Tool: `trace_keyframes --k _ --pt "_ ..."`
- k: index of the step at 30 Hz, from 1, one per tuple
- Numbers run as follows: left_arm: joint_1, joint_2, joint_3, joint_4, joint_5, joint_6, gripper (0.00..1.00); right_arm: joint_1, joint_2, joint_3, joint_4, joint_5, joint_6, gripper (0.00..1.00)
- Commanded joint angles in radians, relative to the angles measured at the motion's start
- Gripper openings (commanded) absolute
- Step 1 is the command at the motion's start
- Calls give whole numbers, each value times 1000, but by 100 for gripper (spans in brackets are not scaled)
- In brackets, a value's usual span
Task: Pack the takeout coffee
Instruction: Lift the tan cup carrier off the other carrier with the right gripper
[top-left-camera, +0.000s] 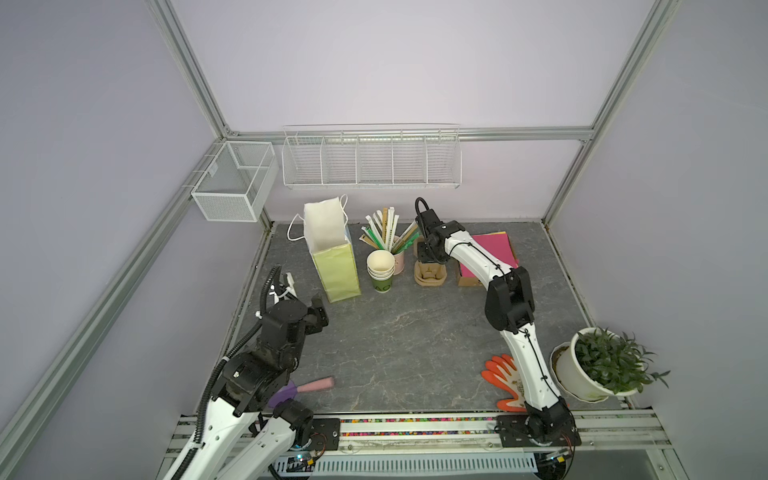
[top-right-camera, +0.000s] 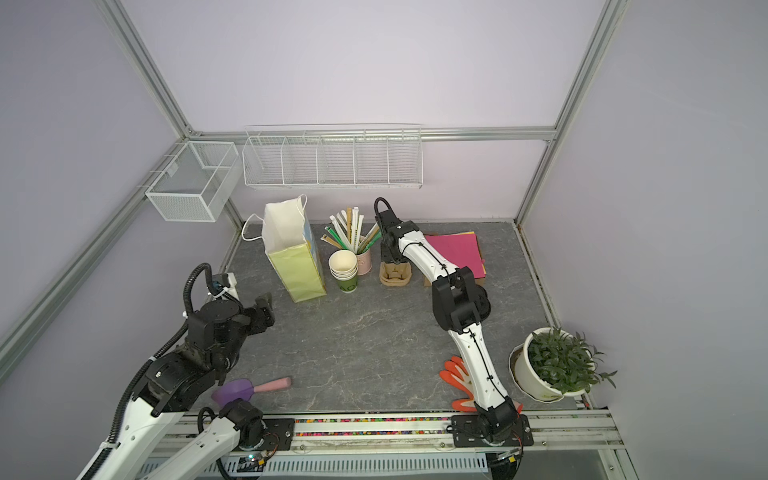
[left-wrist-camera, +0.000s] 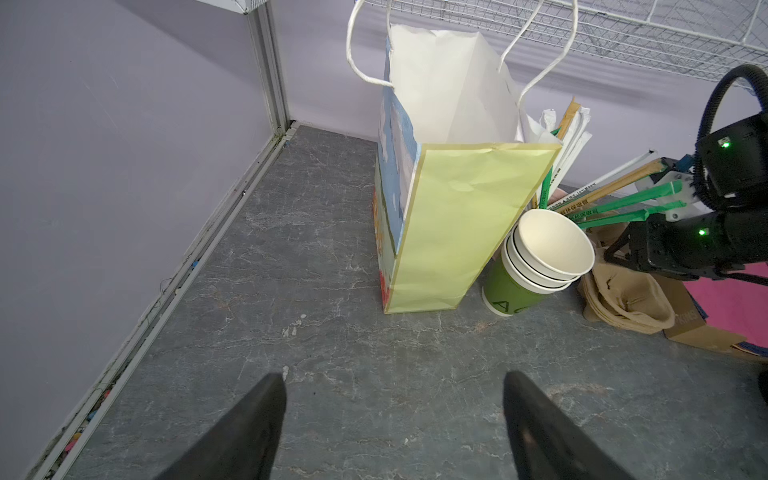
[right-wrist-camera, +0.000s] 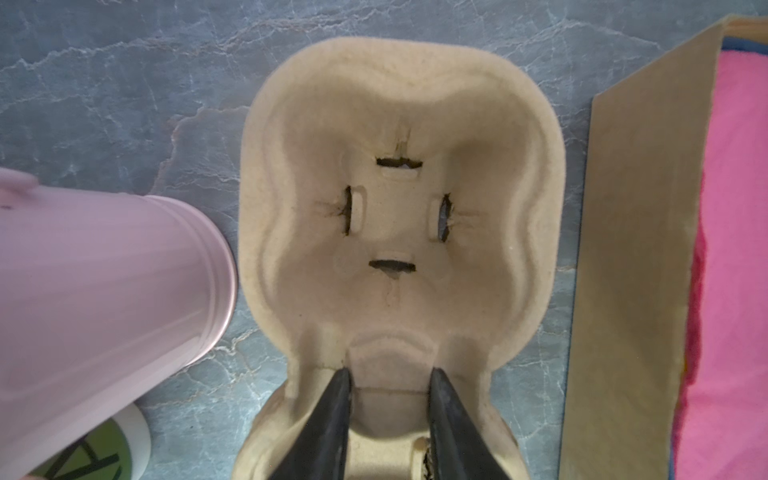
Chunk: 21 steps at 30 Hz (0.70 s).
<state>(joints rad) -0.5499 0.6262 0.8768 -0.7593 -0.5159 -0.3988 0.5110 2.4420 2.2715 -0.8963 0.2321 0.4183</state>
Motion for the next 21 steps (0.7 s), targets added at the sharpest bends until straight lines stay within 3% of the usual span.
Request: trace_keyframes --k 1,21 --pt "4 -8 -14 3 -12 12 82 -5 -8 16 -23 12 6 31" --pt "4 -5 -16 3 -16 15 82 1 -116 28 -43 19 6 29"
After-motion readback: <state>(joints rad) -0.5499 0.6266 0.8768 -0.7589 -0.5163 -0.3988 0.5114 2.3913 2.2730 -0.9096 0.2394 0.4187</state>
